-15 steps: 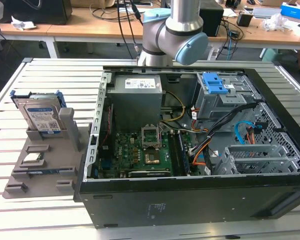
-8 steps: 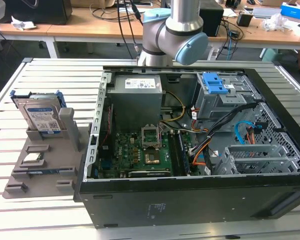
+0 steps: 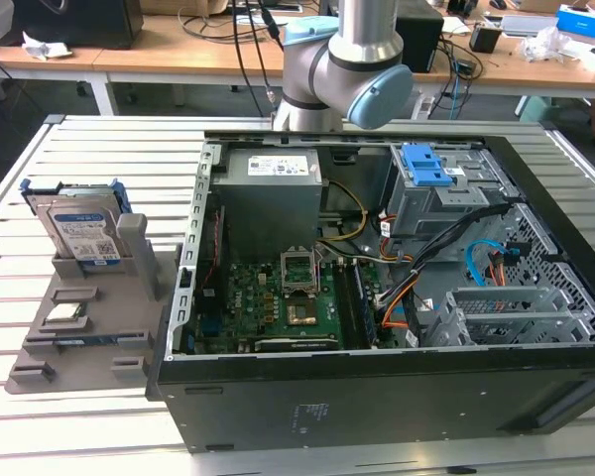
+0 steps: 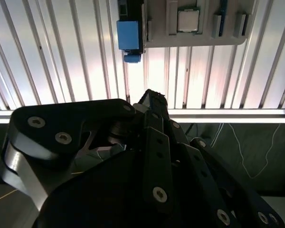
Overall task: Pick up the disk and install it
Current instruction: 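Pick up the disk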
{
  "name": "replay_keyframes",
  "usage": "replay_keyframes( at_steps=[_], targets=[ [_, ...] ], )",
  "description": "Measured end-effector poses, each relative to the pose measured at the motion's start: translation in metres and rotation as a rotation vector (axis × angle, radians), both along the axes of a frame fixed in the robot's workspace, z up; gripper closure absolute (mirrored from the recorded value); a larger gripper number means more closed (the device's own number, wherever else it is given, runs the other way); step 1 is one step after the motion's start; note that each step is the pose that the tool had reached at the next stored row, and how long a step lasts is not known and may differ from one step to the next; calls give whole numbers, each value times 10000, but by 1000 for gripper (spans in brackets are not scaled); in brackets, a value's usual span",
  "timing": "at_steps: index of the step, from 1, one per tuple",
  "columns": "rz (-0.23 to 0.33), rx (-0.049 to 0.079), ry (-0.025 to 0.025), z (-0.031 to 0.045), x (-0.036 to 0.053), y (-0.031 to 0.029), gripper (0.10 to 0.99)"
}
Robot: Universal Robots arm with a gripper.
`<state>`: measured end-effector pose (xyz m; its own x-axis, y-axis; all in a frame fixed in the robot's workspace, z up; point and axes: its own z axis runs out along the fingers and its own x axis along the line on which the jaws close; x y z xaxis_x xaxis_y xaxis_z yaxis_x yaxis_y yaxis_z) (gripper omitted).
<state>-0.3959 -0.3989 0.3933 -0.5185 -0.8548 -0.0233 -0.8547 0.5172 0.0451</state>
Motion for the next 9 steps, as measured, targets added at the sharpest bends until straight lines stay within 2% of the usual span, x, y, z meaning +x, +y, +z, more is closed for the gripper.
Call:
replay_keyframes(
  at_steps=[9],
  targets=[
    [1104,0,0,0,0,0,980]
  ],
)
